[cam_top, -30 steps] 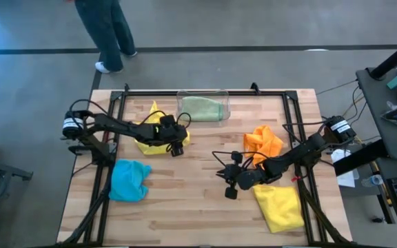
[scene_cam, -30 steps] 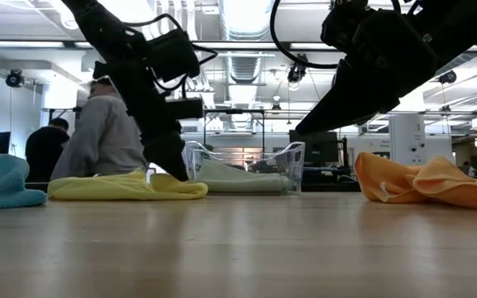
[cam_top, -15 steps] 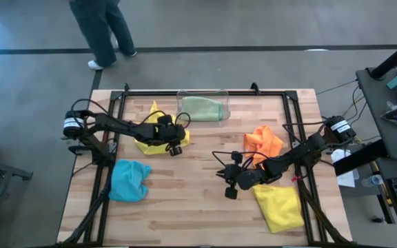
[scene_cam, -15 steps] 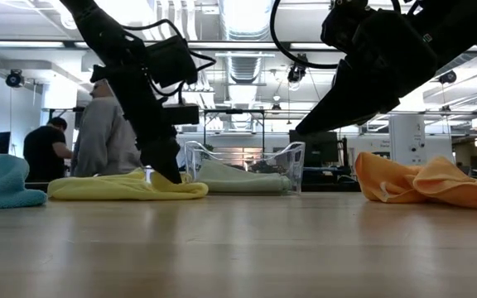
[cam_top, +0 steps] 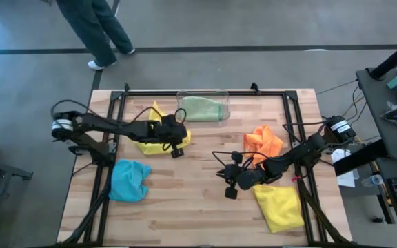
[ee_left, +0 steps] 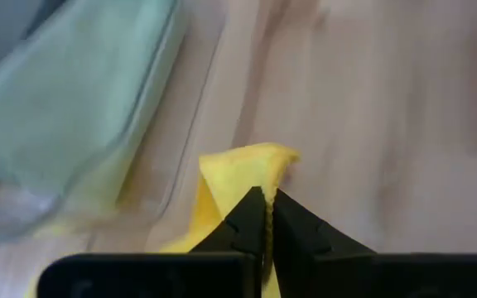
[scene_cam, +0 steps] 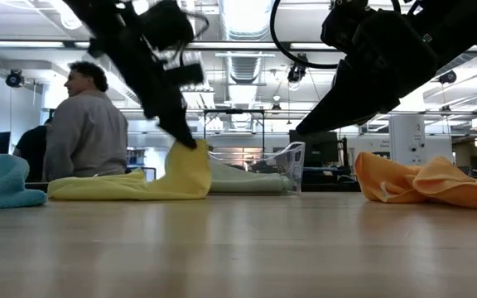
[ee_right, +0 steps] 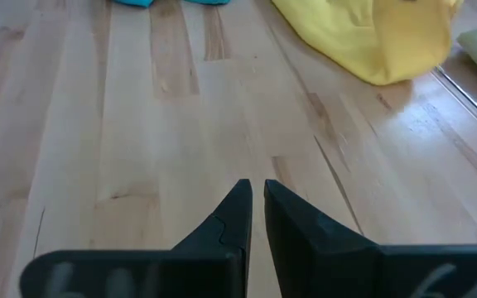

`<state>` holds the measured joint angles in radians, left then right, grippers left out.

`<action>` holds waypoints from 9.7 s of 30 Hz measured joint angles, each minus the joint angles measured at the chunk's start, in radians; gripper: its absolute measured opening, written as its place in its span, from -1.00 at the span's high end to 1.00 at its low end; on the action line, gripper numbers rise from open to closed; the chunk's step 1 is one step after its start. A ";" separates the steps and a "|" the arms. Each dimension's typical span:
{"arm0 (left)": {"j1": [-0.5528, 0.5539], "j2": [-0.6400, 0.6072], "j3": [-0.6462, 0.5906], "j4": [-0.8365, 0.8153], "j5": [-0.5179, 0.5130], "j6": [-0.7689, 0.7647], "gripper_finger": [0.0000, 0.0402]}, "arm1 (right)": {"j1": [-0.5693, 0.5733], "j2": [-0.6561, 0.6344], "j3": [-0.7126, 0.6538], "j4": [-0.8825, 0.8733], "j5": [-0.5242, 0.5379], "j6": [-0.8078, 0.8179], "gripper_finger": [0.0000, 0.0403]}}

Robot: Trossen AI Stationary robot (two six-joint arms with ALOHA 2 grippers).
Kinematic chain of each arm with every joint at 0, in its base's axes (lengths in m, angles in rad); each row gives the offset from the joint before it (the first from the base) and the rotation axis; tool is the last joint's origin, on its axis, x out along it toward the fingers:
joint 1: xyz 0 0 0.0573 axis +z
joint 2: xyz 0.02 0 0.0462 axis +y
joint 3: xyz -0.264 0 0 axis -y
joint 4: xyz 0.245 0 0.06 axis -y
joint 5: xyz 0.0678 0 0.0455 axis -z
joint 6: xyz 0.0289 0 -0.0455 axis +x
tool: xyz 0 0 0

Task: Fold microfiber towels
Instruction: Fold the top yellow microfiber cloth

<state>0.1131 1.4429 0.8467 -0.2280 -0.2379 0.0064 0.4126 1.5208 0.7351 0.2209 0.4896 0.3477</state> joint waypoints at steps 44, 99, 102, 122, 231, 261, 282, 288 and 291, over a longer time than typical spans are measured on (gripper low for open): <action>-0.218 -0.177 0.060 0.325 -0.001 0.133 1.00 | 0.085 0.000 -0.003 -0.002 0.010 0.193 0.86; -0.281 -0.164 0.286 0.141 0.132 0.197 1.00 | 0.028 -0.175 0.024 0.035 0.216 -0.072 0.03; -0.281 -0.164 0.302 0.138 0.131 0.220 1.00 | 0.027 -0.168 0.024 0.059 0.209 -0.104 -0.03; -0.281 -0.151 0.496 0.060 0.148 0.402 1.00 | 0.026 -0.195 0.025 0.136 0.210 -0.185 -0.05; -0.581 -0.113 0.159 0.095 0.470 0.214 1.00 | -0.291 -0.041 0.026 -0.117 -0.400 -0.403 0.13; -0.585 -0.103 0.159 0.106 0.470 0.211 1.00 | -0.304 0.066 0.076 -0.228 -0.490 -0.453 0.63; -0.584 -0.176 0.185 -0.024 0.463 0.121 0.49 | -0.304 -0.083 0.407 -0.674 -0.259 -0.462 0.96; -0.584 -0.215 0.194 -0.026 0.345 0.103 0.12 | -0.304 -0.123 0.522 -0.782 -0.137 -0.437 0.96; -0.584 -0.246 0.194 -0.045 0.296 0.101 0.02 | -0.304 -0.138 0.573 -0.835 -0.061 -0.414 0.96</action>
<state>-0.4709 1.1967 1.0412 -0.2734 0.0579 0.1079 0.1085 1.3829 1.3085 -0.6139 0.4290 -0.0661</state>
